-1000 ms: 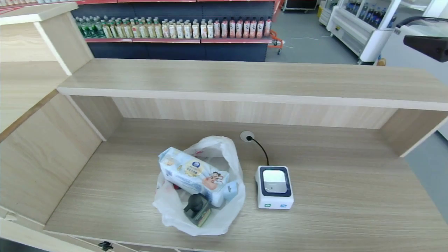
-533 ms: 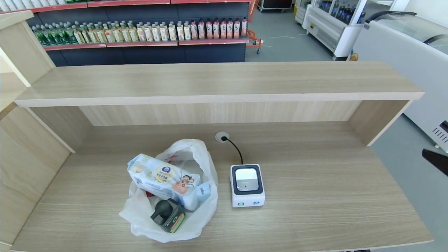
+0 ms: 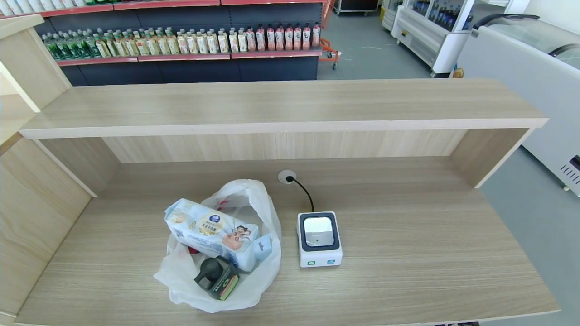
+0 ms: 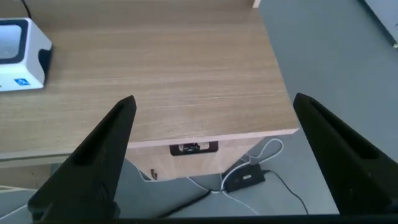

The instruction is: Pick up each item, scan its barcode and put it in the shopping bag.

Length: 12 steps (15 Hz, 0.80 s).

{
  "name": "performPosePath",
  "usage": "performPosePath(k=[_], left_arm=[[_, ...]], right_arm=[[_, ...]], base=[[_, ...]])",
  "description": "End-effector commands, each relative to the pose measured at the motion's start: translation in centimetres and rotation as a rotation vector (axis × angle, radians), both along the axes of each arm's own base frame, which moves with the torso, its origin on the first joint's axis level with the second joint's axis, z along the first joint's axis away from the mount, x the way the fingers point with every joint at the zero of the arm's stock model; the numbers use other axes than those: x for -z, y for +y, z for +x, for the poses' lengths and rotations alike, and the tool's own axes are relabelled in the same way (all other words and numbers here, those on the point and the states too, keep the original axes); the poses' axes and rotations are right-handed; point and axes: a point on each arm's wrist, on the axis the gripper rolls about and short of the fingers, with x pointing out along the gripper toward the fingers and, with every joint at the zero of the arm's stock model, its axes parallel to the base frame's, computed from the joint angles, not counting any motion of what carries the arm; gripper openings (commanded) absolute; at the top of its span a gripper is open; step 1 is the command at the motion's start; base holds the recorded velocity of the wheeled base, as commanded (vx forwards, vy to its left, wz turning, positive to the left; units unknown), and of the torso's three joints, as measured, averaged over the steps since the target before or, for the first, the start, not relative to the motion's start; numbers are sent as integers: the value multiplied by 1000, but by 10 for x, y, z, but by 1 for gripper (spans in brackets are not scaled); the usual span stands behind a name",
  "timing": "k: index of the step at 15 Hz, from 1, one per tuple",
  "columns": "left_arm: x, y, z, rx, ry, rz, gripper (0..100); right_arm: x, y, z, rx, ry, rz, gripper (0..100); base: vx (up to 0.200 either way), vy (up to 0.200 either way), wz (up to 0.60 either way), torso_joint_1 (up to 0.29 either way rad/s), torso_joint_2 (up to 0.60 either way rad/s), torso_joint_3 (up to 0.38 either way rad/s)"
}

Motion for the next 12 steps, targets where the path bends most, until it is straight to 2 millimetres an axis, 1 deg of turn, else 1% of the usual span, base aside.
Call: performPosePath(k=[1,3,6,12], left_arm=[[0,0,0,1,0,0,100],[0,0,0,1,0,0,100],[0,0,0,0,0,0,100],[0,0,0,0,0,0,100]], right_arm=[[13,1,-7,0,-64,5,100],[14,1,-7,2,-57,10,100],[15,1,-7,3,-49,66,100],[18,1,-7,7,-23,96,100]], base=[[0,0,0,0,0,0],[0,0,0,0,0,0],[0,0,0,0,0,0],[0,0,0,0,0,0]])
